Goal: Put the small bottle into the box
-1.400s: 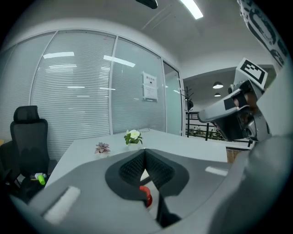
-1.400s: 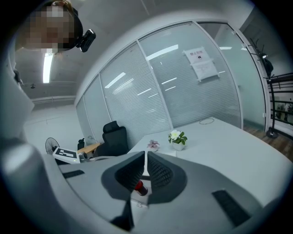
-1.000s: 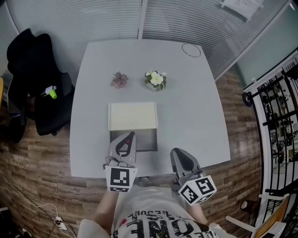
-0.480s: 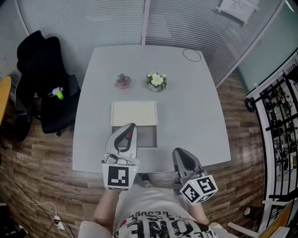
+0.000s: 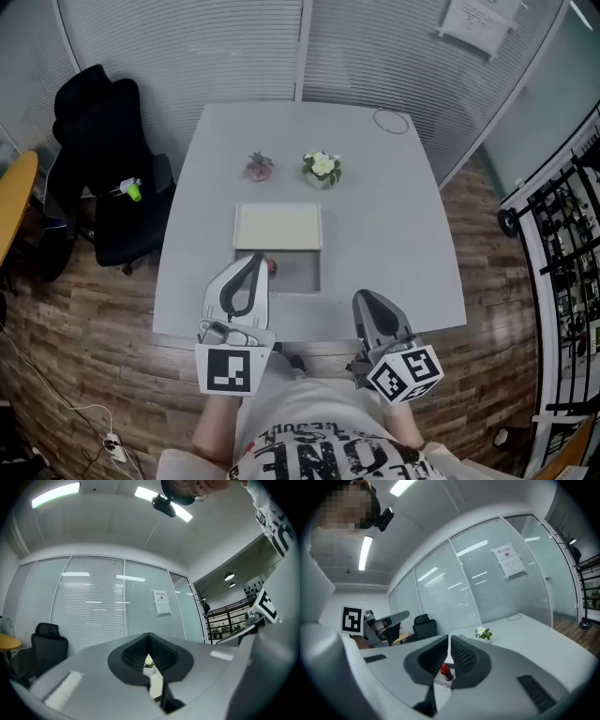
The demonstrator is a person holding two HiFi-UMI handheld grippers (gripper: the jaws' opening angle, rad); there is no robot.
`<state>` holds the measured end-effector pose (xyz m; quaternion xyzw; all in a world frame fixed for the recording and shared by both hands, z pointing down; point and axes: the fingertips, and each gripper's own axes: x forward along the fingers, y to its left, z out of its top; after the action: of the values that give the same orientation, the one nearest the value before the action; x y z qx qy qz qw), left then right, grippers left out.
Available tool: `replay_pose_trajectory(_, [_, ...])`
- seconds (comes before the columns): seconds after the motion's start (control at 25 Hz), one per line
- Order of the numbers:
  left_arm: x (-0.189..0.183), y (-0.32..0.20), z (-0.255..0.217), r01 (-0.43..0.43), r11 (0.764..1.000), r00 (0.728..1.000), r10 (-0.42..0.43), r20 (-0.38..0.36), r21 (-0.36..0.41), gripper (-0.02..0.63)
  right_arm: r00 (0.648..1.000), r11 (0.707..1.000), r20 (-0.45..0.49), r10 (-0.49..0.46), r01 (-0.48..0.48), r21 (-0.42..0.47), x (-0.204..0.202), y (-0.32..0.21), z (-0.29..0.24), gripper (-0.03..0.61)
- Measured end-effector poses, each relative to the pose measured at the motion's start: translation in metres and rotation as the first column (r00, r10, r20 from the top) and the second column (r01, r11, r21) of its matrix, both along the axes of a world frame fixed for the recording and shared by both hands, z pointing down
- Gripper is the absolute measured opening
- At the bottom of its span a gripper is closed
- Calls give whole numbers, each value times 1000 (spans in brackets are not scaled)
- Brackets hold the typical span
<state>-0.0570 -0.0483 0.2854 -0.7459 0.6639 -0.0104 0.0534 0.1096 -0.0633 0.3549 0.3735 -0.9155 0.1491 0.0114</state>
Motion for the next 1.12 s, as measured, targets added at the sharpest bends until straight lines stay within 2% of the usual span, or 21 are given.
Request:
replay_pose_trajectory(0.28, [-6, 33, 8, 55, 998, 998, -55, 5, -19, 9, 1000, 999, -2, -28, 28, 45, -2, 1, -17, 26])
replay_pose_trajectory(0.48, [-7, 43, 13, 72, 997, 997, -72, -21, -29, 9, 999, 997, -7, -44, 45, 62, -7, 1, -24, 26])
replay_pose_trajectory(0.72, [-8, 49, 15, 57, 998, 997, -58, -48, -25, 9, 998, 995, -7, -63, 63, 73, -22, 4, -33, 26])
replay_pose_trajectory(1.12, [-23, 49, 28, 10, 998, 995, -16, -95, -62, 9, 998, 997, -16, -66, 67, 48, -56, 15, -34, 26])
